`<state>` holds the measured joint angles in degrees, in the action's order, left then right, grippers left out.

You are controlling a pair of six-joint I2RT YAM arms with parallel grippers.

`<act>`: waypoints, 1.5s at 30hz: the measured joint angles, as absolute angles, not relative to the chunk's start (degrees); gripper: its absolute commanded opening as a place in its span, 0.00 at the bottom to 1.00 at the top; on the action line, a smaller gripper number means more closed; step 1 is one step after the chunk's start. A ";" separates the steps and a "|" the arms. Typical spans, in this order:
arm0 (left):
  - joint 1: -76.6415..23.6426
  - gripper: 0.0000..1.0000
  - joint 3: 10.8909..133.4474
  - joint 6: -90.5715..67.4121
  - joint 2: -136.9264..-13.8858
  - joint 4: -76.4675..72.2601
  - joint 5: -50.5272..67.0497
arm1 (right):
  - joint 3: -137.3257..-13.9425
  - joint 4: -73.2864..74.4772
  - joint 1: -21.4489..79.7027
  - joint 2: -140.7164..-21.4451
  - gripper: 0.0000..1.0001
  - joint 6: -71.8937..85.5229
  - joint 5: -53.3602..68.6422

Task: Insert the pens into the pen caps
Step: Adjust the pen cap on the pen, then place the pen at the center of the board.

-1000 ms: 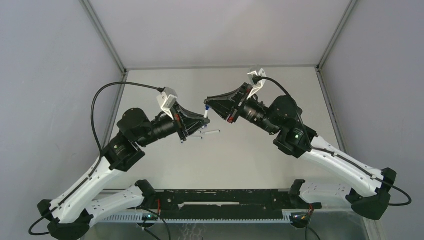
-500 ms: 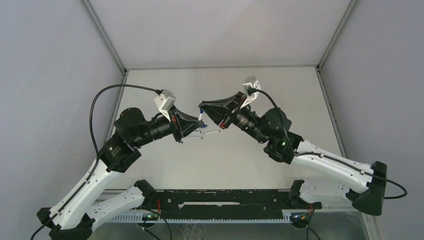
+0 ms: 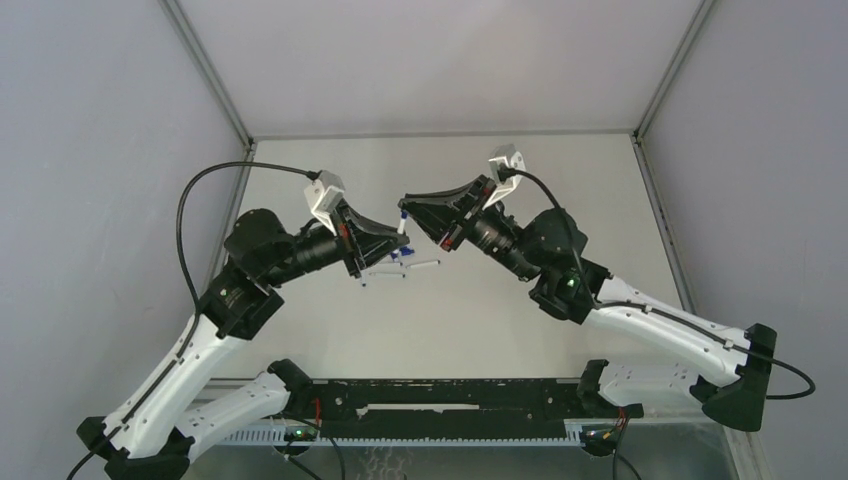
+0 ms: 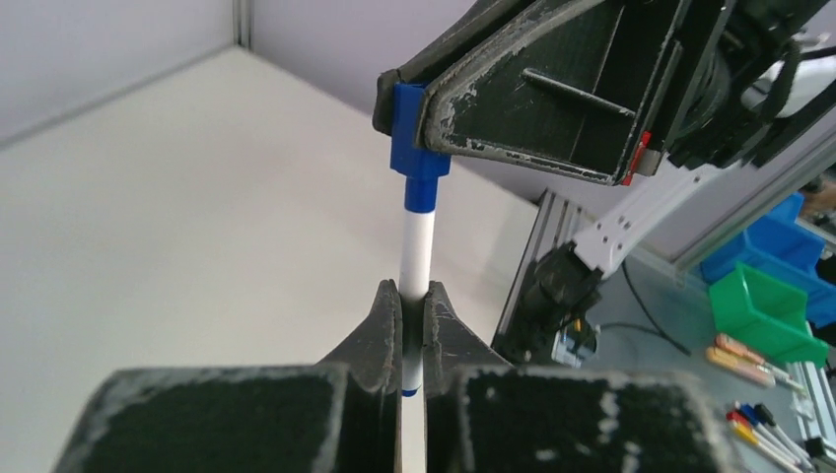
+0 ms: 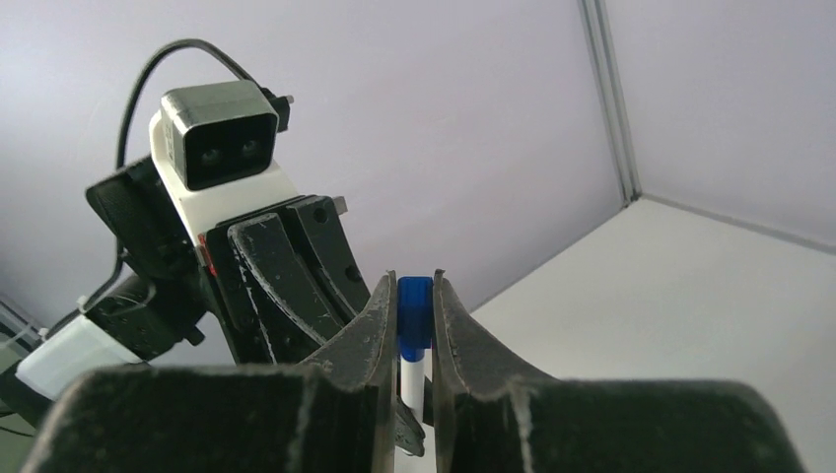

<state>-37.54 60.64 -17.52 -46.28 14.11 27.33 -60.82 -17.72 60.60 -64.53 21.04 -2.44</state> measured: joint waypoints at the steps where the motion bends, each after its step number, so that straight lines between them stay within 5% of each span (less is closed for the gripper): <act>1: -37.43 0.00 60.64 -17.85 -46.35 12.45 27.68 | -62.08 -17.06 60.14 -64.66 0.09 20.99 -1.72; 6: -37.08 0.00 60.64 -19.18 -46.44 5.34 28.91 | -68.23 -14.15 58.26 -65.28 0.30 20.67 2.79; 12: -35.90 0.00 59.35 -19.84 -45.25 -4.03 26.02 | -69.56 -8.05 57.71 -65.54 0.44 20.43 10.35; 21: -35.81 0.00 55.96 -20.18 -43.53 -5.85 21.54 | -69.73 0.05 57.34 -61.95 0.47 16.53 12.40; 32: -33.34 0.00 47.35 -24.14 -46.78 10.37 -2.92 | -58.87 9.06 57.14 -53.89 0.47 17.45 1.96; 45: -17.58 0.00 39.51 -30.00 -69.21 18.65 -8.03 | -50.28 15.00 56.73 -51.31 0.47 21.85 1.45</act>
